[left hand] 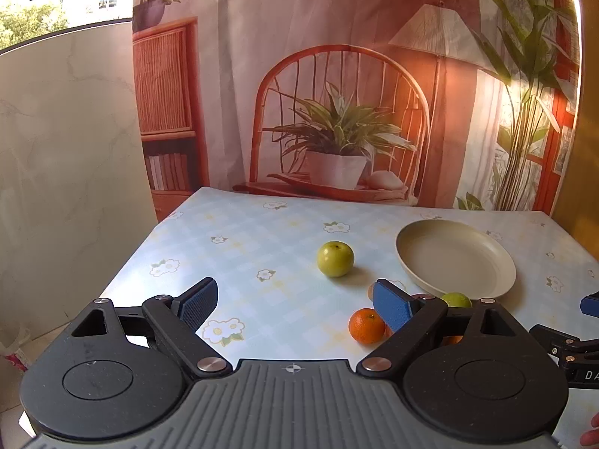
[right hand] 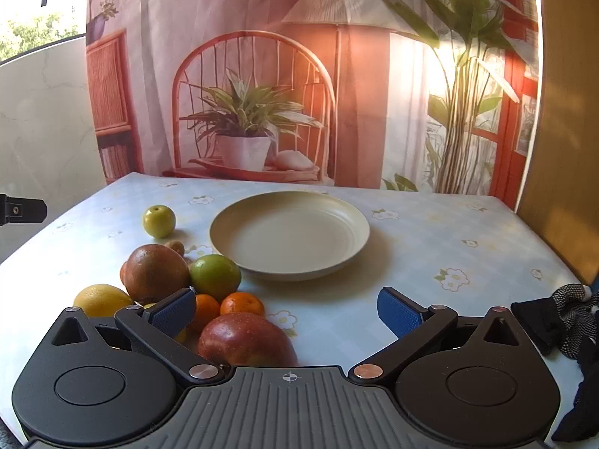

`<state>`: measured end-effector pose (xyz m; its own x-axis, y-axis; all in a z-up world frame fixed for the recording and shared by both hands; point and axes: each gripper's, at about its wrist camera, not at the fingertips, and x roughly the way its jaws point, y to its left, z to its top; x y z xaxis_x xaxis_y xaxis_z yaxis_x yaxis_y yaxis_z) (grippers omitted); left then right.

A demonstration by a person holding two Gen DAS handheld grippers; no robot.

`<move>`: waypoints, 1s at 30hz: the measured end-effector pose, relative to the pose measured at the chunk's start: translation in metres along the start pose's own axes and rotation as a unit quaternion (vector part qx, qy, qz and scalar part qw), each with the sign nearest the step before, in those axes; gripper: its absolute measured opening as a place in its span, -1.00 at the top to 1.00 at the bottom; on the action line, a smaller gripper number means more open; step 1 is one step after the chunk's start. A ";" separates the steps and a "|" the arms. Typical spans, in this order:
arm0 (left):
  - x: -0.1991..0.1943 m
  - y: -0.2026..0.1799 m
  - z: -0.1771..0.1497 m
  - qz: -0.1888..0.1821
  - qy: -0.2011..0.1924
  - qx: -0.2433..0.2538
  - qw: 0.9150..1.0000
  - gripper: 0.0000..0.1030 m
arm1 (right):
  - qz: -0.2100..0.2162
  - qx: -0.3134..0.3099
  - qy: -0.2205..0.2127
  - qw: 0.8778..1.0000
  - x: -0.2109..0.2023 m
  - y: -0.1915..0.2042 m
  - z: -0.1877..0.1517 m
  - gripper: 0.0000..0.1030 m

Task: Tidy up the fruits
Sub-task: 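Move the left gripper open toward the small yellow-green apple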

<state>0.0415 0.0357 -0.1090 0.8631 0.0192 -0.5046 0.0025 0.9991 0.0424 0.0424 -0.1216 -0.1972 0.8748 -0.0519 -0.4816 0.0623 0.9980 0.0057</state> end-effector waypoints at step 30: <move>0.035 0.028 0.036 0.014 0.044 -0.041 0.998 -0.81 | 0.091 -0.052 0.093 0.990 0.055 -0.005 0.075 -0.92</move>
<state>0.0906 0.0628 -0.0943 0.8150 0.0462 -0.5777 -0.0650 0.9978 -0.0119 0.1262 -0.1320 -0.1581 0.7621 0.1276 -0.6348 -0.1476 0.9888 0.0215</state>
